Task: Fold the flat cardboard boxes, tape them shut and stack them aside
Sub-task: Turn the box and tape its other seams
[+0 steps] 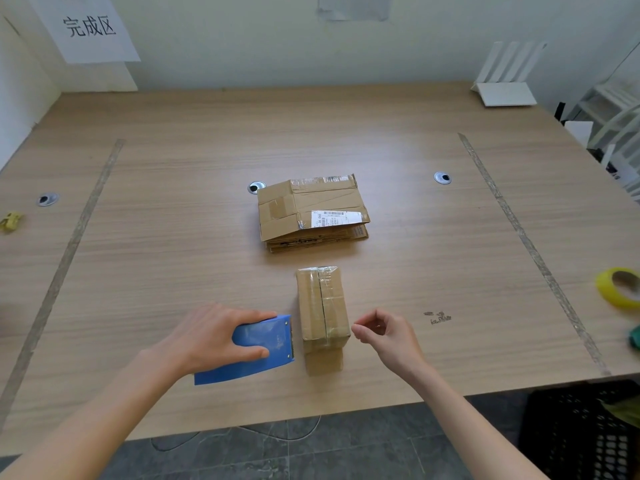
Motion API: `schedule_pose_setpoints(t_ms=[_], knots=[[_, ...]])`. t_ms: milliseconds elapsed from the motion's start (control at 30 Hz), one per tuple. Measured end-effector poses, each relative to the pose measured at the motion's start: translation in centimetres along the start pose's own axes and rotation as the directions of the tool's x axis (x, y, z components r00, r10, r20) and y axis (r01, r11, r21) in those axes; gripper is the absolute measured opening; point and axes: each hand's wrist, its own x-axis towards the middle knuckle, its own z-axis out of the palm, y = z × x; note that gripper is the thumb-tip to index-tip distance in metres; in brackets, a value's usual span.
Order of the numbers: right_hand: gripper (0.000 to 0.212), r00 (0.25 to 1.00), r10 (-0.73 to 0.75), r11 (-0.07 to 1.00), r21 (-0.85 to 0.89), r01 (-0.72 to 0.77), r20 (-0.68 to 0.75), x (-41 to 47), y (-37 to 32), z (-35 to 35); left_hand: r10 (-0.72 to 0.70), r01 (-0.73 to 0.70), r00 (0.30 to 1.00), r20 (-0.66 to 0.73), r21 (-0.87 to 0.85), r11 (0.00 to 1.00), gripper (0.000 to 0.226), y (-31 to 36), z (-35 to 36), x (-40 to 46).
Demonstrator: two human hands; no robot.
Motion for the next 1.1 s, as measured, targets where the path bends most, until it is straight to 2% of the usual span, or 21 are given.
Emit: schedule_pose_setpoints(t_ms=[433,600,700,767,800,833,867,900,933,1000,1033,1100], knots=[[0.011,0.998,0.070,0.986,0.149,-0.069,0.001,0.2,1.4,1.4,-0.015,0.015,1.000,0.011,-0.004,1.000,0.066,-0.3,2.3,1.3],[0.011,0.983,0.183,0.946,0.271,-0.175,-0.003,0.7,1.9,2.0,-0.030,0.030,1.000,0.010,0.010,1.000,0.066,-0.2,2.3,1.8],[0.021,0.959,0.281,0.902,0.333,-0.276,0.033,0.8,2.3,2.2,-0.032,0.032,0.999,0.018,0.000,1.000,0.065,-0.3,2.4,1.9],[0.025,0.939,0.344,0.858,0.410,-0.309,-0.011,0.7,2.6,2.4,-0.026,0.026,0.999,0.025,0.001,1.000,0.066,-0.5,2.4,1.9],[0.024,0.933,0.349,0.879,0.374,-0.294,-0.086,0.6,2.5,2.4,-0.026,0.026,0.999,0.021,0.002,1.000,0.066,-0.6,2.3,1.8],[0.022,0.932,0.306,0.932,0.263,-0.251,-0.194,0.4,2.2,2.4,-0.027,0.027,1.000,0.015,0.000,1.000,0.066,-0.8,2.2,1.7],[0.020,0.932,0.203,0.978,0.113,-0.177,-0.301,0.1,1.6,2.4,-0.028,0.028,1.000,0.008,-0.004,1.000,0.066,-0.9,2.2,1.5],[0.019,0.929,0.034,0.998,-0.035,-0.050,-0.369,-0.3,1.0,2.4,-0.027,0.027,1.000,0.005,-0.007,1.000,0.065,-0.9,2.1,1.4],[0.020,0.913,-0.172,0.979,-0.169,0.116,-0.371,-0.6,0.3,2.4,-0.024,0.024,1.000,0.005,-0.010,1.000,0.065,-0.9,2.2,1.3],[0.018,0.835,-0.520,0.827,-0.351,0.439,-0.181,-0.7,-1.4,2.6,-0.020,0.020,1.000,0.008,-0.019,1.000,0.064,-1.1,2.3,1.3],[0.015,0.796,-0.603,0.745,-0.389,0.542,-0.044,-0.4,-2.1,2.9,-0.020,0.020,1.000,0.009,-0.022,1.000,0.063,-1.2,2.4,1.2],[0.008,0.775,-0.604,0.674,-0.400,0.621,0.185,0.5,-3.3,3.4,-0.016,0.016,1.000,0.008,-0.031,0.999,0.062,-1.2,2.4,1.1]])
